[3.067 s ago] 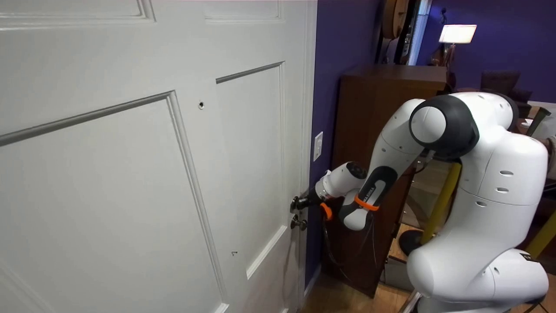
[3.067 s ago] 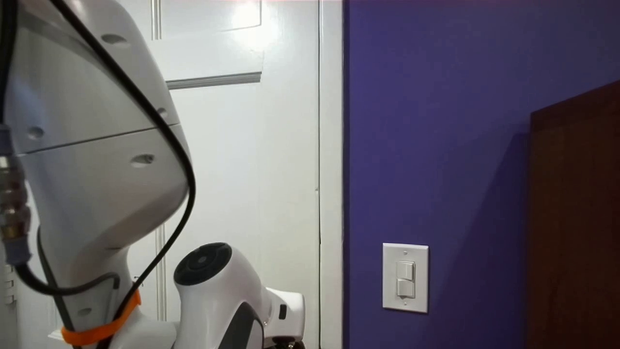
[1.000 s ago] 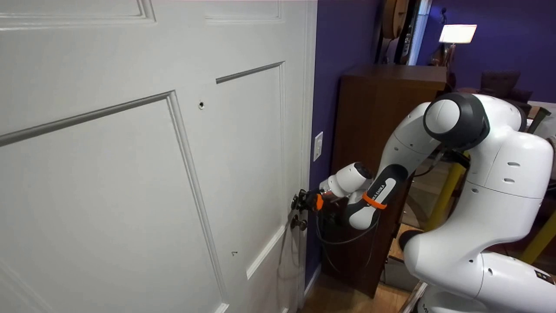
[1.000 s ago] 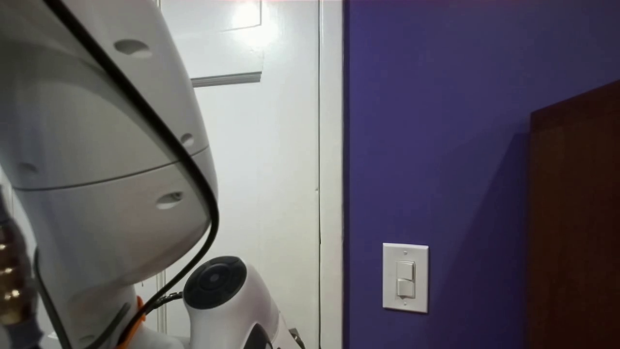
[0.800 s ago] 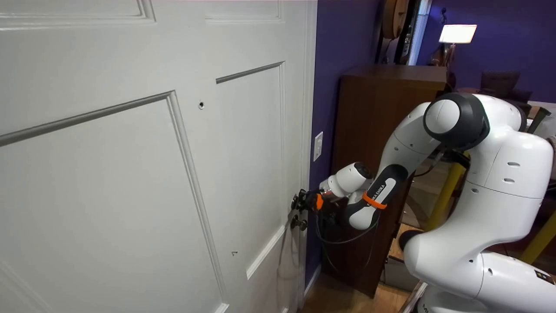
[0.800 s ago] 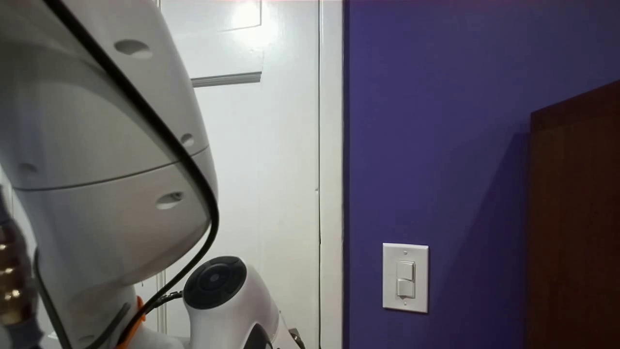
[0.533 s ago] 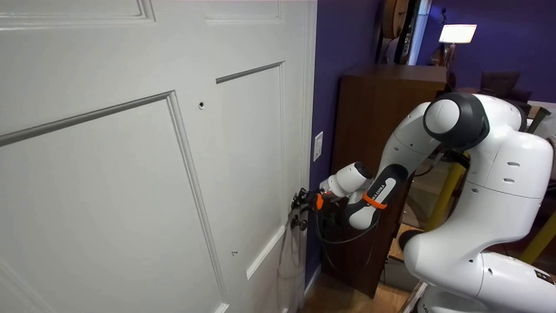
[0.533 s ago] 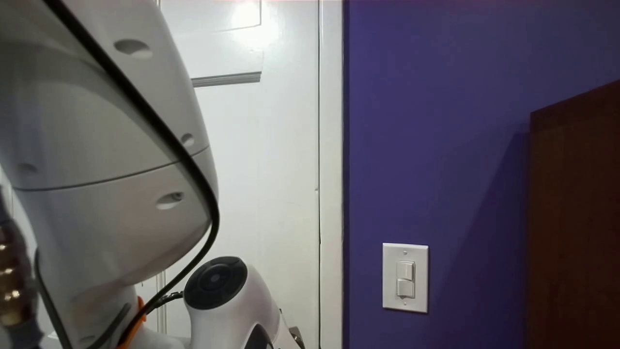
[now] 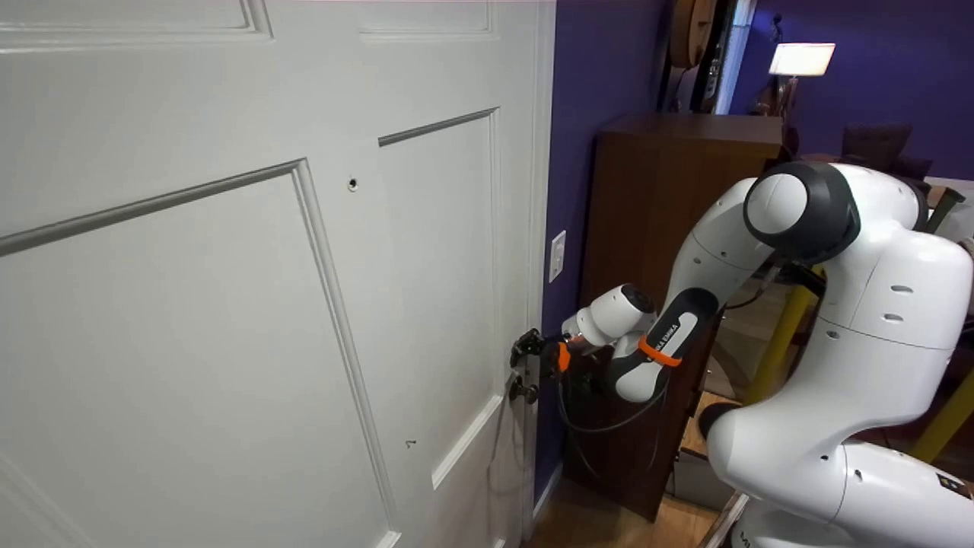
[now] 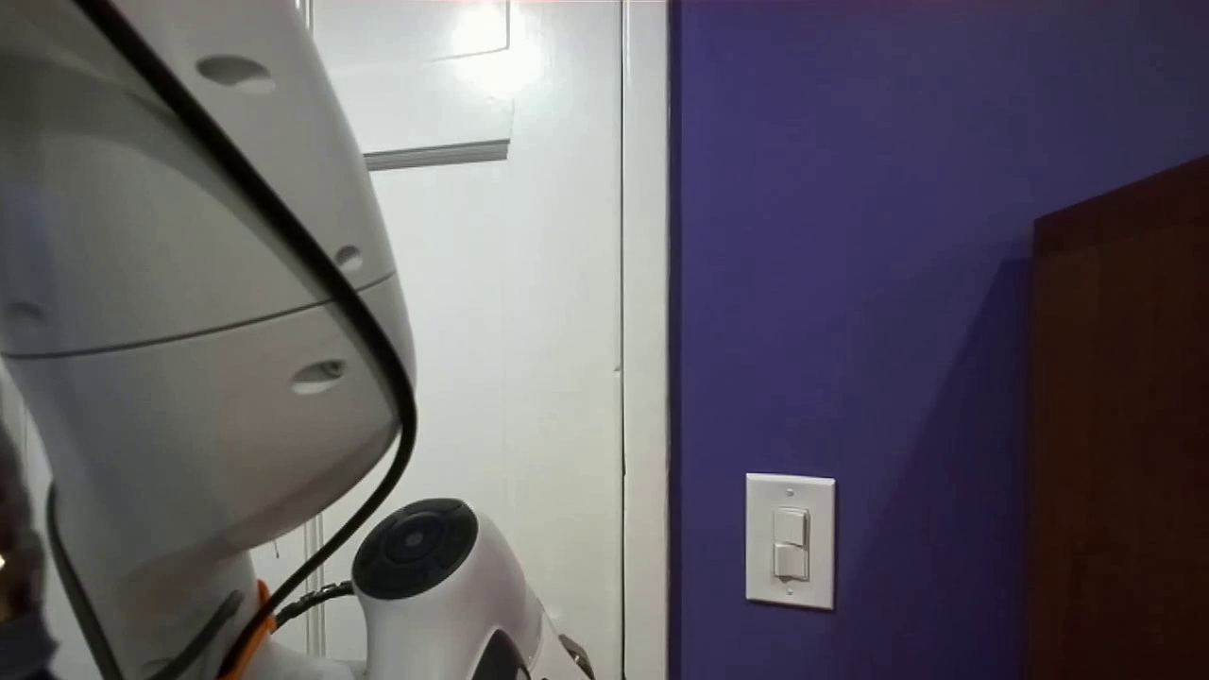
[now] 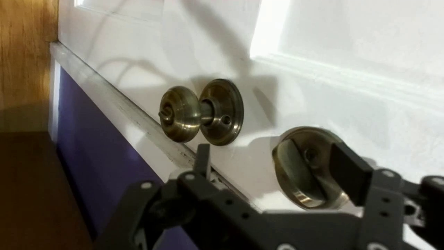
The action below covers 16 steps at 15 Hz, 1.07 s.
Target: Turn the top silver lock on the door to the right
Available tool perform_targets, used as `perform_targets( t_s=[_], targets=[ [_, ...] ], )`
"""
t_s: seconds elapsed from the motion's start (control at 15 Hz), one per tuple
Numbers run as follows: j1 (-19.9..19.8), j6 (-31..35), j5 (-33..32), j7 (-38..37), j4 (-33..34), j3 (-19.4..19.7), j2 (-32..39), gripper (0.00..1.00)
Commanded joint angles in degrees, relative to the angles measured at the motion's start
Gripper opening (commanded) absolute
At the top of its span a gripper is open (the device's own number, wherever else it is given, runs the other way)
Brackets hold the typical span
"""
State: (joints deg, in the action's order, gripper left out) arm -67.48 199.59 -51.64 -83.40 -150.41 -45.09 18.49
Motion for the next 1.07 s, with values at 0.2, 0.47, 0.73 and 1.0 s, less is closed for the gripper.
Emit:
perform_targets(
  t_s=[0.2,0.47,0.73,1.0],
  targets=[
    [-5.53,-1.11,-8.89,0.87,-3.2,-3.39,-9.19,1.0],
    [-8.03,-2.22,-14.37,1.17,-3.81,-4.45,-13.37,1.0],
    [-9.07,-2.62,-21.17,2.03,-3.2,-4.73,-16.77,1.0],
    [-8.86,-2.58,-26.65,2.24,-2.83,-4.18,-21.71,1.0]
  ],
)
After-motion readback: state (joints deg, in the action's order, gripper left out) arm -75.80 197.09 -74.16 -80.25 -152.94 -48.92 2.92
